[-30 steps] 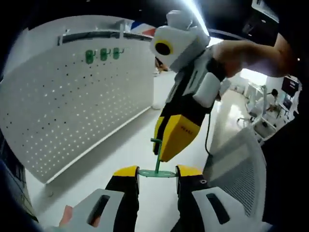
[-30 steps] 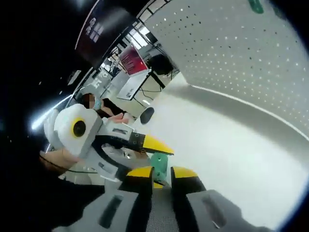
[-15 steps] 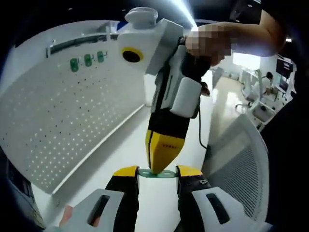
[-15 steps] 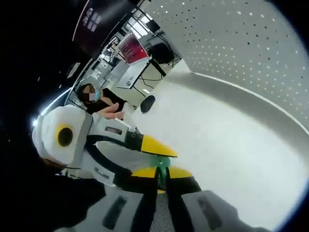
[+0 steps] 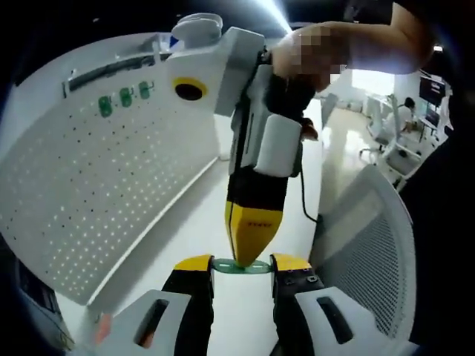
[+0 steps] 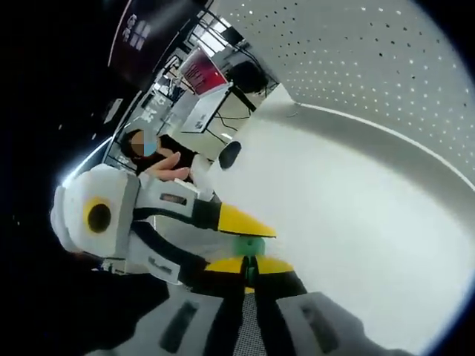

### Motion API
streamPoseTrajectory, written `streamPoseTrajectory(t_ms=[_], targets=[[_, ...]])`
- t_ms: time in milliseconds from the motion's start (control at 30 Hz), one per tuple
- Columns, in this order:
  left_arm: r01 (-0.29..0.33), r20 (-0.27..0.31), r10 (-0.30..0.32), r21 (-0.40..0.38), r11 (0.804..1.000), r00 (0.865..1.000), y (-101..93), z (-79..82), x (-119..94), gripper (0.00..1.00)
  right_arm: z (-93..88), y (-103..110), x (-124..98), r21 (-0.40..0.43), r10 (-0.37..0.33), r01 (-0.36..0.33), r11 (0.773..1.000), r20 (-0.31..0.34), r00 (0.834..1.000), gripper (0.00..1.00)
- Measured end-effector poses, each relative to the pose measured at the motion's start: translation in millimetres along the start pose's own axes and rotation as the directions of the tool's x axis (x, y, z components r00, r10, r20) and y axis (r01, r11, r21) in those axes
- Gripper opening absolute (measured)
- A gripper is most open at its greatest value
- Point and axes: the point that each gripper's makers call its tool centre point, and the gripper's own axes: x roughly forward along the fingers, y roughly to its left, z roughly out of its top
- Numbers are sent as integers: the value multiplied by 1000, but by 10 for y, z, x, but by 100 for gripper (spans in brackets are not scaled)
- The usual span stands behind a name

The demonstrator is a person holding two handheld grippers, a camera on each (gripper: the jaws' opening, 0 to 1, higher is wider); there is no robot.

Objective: Insert the hook assembly into the mounting plate slot until the hook locks in place.

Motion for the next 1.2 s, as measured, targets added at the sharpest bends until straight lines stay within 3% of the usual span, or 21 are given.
streamPoseTrajectory(t_ms=[167, 367, 500, 633, 733, 867, 967, 1067, 1200], targets=[[1, -4, -1, 15, 1000, 1000, -2, -13, -5, 29, -9, 19, 11, -32, -2, 3, 999, 14, 1000, 1], [5, -5, -5, 12, 1000, 1000, -8, -28, -3, 30, -14, -1, 19, -6, 11, -10, 1000, 48, 999, 1], [18, 31, -15, -108, 994, 999, -2, -39, 13, 31, -26, -15, 25, 13, 7, -8, 1000, 74, 997, 1], [22, 60, -13, -145, 989, 998, 8, -25, -20, 31, -9, 0, 1, 53, 28, -35, 998, 121, 992, 1], [42, 46, -36, -148, 988, 998, -20, -55, -17, 32, -2, 23, -17, 55, 38, -46, 997, 141, 989, 1], [41, 56, -34, -137, 990, 998, -10, -45, -26, 42, 5, 13, -38, 58, 34, -44, 997, 153, 988, 1], [40, 87, -25, -179, 983, 996, 34, -1, -60, 47, 39, 0, -78, 61, 33, -45, 997, 178, 984, 1], [37, 113, -11, -228, 973, 994, 84, 25, -96, 51, 108, 22, -130, 58, 43, -57, 997, 221, 974, 1], [6, 114, 18, -201, 979, 993, 136, 47, -152, 56, 206, 84, -205, -2, 61, -63, 998, 287, 956, 1]])
